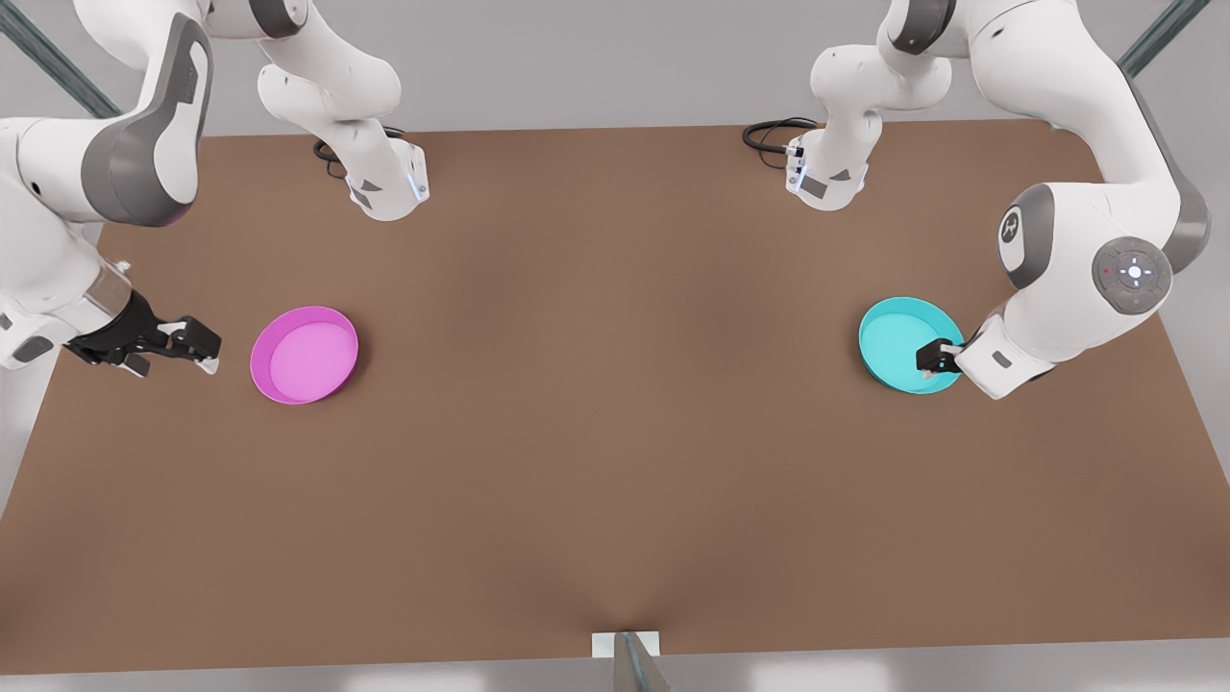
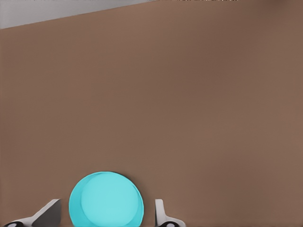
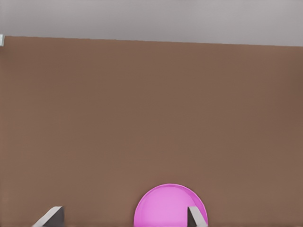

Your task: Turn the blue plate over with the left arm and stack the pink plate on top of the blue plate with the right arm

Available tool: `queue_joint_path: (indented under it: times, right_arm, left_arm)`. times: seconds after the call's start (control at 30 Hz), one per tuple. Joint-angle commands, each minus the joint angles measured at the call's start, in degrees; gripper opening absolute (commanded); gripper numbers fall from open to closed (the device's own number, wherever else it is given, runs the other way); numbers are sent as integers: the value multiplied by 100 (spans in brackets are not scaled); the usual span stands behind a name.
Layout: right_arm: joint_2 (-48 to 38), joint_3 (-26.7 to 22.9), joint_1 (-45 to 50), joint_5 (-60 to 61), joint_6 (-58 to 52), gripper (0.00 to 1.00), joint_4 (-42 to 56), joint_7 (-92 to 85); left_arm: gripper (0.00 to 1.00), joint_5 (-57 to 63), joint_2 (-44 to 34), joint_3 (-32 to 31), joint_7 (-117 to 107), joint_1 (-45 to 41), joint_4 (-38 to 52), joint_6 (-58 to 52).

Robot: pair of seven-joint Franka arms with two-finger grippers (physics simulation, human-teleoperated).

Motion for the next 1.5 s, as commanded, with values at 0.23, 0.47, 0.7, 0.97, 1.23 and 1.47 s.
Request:
queue_joint_path:
  times: [0.23, 0.47, 0.7, 0.97, 1.23, 1.47]
  right_arm:
    - [47, 2, -3, -9, 39, 100, -6, -9]
    - [30, 10, -4, -272, -225, 100, 2, -9]
    - [126, 28, 23, -255, -172, 100, 2, 0]
    - [135, 28, 14, -246, -154, 100, 2, 9]
    - [144, 28, 14, -220, -110, 100, 2, 9]
    - [144, 28, 5, -237, -102, 100, 29, 9]
  left_arm:
    - [100, -2026, 52, 1248, 1590, 44, -1151, -70]
    - [100, -2729, 61, 2364, 4174, 35, -3075, 1344]
    - [100, -3116, 588, 2830, 5194, 88, -3647, 1934]
    - [100, -3371, 1107, 2953, 6047, 369, -3814, 2224]
    - [100, -3503, 1502, 2962, 6486, 396, -3814, 2435]
    - [100, -3476, 1643, 2971, 6636, 387, -3806, 2470]
